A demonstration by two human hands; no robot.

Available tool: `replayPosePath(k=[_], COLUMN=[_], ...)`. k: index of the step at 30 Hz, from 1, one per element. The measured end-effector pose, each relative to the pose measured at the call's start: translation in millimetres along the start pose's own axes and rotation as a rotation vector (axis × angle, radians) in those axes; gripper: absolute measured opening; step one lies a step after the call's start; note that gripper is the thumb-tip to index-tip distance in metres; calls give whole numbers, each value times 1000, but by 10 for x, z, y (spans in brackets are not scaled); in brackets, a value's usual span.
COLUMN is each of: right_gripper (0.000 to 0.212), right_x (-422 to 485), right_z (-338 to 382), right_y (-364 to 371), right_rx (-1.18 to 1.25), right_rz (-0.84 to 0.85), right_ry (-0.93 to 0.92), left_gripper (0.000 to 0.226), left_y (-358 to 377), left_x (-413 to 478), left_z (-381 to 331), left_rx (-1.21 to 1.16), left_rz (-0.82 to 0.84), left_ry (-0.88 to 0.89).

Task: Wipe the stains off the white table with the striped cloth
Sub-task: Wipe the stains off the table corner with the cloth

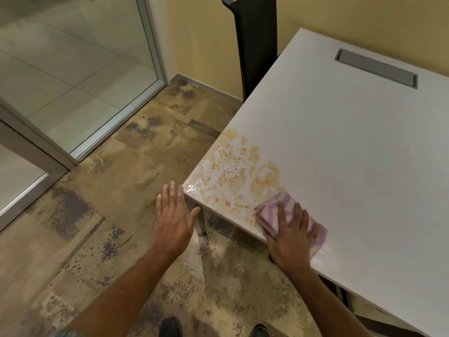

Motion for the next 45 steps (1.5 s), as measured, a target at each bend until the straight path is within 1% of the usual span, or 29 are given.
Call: replayPosePath(k=[4, 8, 13, 17, 19, 22, 24, 26, 30, 33, 35, 38, 41, 45], right_gripper=[80, 88, 92, 89, 84, 85, 75, 72, 66, 63, 65, 76, 65, 69], right_x=[102, 197, 292, 352, 357, 343, 341, 338, 265, 207, 160, 118, 115, 92], right_z=[432, 872, 1379, 1753, 1918, 2144, 2277, 2364, 2355, 2246, 2123, 1849, 1518, 1137], right_y=[20, 89, 118, 120, 77, 29, 62, 109, 133, 111, 84, 30, 70, 106], right_rx=[17, 47, 75, 92, 112, 159, 149, 145, 136, 166, 203, 273, 250, 220], right_rz=[-38, -45, -23, 7, -5, -18, -32, -33, -32, 5, 27, 28, 36, 38], right_ry=[-66, -132, -222, -272, -300, -341, -377, -416, -530, -560, -530, -445, -377, -320], left_gripper=[86, 86, 81, 74, 72, 69, 68, 68, 68, 69, 69, 68, 67, 65], left_y=[19, 38, 43, -14, -64, -133, -168, -186, -185, -153, -125, -87, -79, -69], left_x=[74, 103, 144, 157, 157, 163, 164, 168, 152, 121, 98, 91, 101, 86], left_z=[105, 191, 235, 244, 268, 322, 354, 378, 377, 337, 297, 247, 181, 54], left_rx=[-14, 8, 2, -49, -75, -109, -127, -130, -109, -111, -117, -104, -97, -92], left_rz=[-13, -23, -47, -88, -122, -163, -179, -183, -180, -162, -152, -135, -133, -133], left_ry=[8, 29, 29, 26, 11, -18, -24, -25, -25, -24, -15, 2, 11, 22])
Point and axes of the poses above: each hand's wrist, its own x-axis towards the middle knuckle, its own y-axis out of the palm, z = x × y, the point moved 10 cm from there along x, towards the middle knuckle, and after that the axes turned 4 degrees about y, right-handed, at the moved point
